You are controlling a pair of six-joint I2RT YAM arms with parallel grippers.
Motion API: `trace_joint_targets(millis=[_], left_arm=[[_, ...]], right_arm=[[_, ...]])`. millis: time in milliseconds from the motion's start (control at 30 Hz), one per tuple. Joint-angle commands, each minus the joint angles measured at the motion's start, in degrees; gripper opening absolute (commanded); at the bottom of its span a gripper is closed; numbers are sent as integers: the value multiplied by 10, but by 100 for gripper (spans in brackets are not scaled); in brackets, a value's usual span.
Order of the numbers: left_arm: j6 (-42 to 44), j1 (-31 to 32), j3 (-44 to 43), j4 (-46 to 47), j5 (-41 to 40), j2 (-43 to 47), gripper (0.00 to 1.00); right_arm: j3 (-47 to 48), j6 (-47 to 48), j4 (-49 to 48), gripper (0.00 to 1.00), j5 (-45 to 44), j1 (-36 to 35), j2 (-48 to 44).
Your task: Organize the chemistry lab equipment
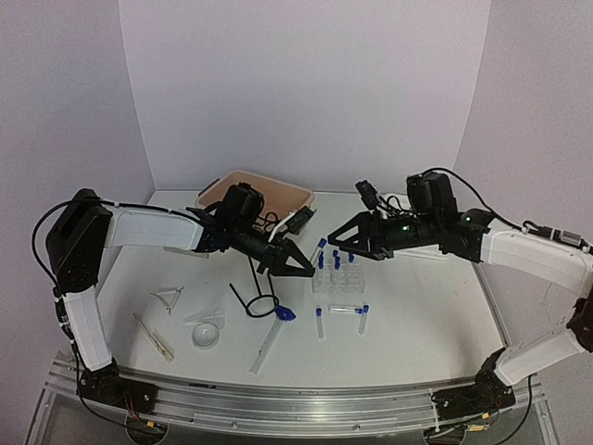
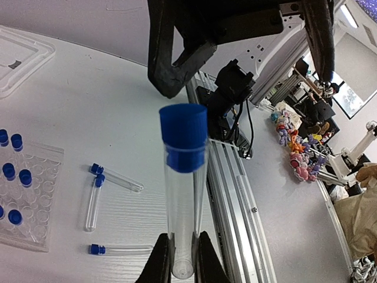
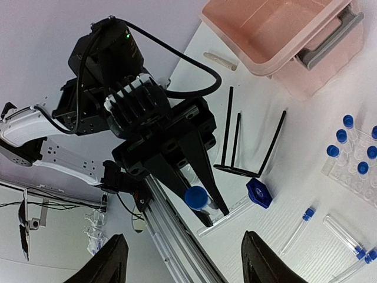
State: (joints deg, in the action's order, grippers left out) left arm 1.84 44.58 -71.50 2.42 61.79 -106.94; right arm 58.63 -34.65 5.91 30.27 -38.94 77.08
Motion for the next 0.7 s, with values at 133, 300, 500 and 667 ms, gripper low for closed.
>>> trace_joint_targets(millis=[133, 300, 500, 667], left_arm=[[103, 3, -70, -106, -22, -3, 0], [107, 6, -88, -117, -28, -17, 0], [107, 10, -97, -124, -36, -20, 0], [96, 12, -104, -125, -53, -30, 0]], right_arm=[[70, 45, 104, 58, 16, -4, 23], [94, 58, 110, 57, 6, -5, 52], [118, 65, 112, 45, -31, -8, 78], [126, 66, 118, 32, -18, -8, 92]])
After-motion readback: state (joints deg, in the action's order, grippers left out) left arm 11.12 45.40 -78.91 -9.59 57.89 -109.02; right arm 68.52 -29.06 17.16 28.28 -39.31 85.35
